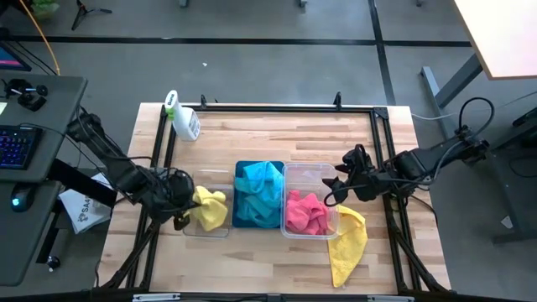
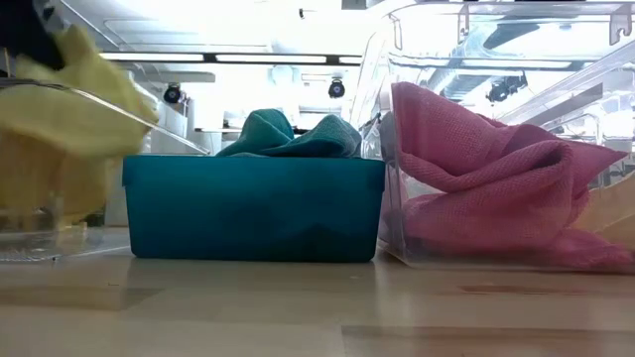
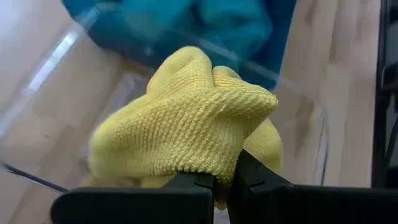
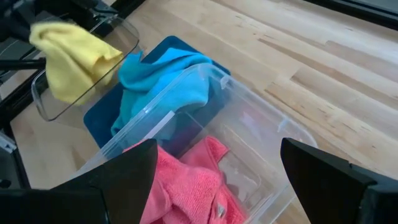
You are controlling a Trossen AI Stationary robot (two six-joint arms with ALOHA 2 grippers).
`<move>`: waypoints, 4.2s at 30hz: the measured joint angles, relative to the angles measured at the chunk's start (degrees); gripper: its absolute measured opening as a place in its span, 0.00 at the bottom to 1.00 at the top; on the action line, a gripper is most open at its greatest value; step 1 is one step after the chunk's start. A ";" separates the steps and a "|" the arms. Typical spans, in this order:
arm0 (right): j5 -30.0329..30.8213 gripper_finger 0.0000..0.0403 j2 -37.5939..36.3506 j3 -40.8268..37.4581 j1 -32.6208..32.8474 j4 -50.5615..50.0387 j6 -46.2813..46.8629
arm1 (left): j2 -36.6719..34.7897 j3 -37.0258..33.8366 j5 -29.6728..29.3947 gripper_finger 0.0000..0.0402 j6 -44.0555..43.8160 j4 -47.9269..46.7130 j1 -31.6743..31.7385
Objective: Sort microfiber towel by color & place in baskets
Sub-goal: Put the left yellow microfiber cloth into the left transparent bin, then put the yellow microfiber cloth into the left transparent bin
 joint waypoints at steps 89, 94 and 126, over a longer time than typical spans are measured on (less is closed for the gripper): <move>-5.86 0.01 4.31 25.83 17.99 -29.22 8.16 | 1.14 34.86 -16.65 0.57 57.61 23.02 13.49; 14.06 0.01 4.44 30.84 15.06 -4.70 -14.05 | 1.25 34.82 -16.59 0.57 56.98 22.06 13.49; -30.72 0.00 53.10 27.43 -15.72 77.00 -36.61 | 1.27 34.82 -16.76 0.57 58.33 22.12 13.49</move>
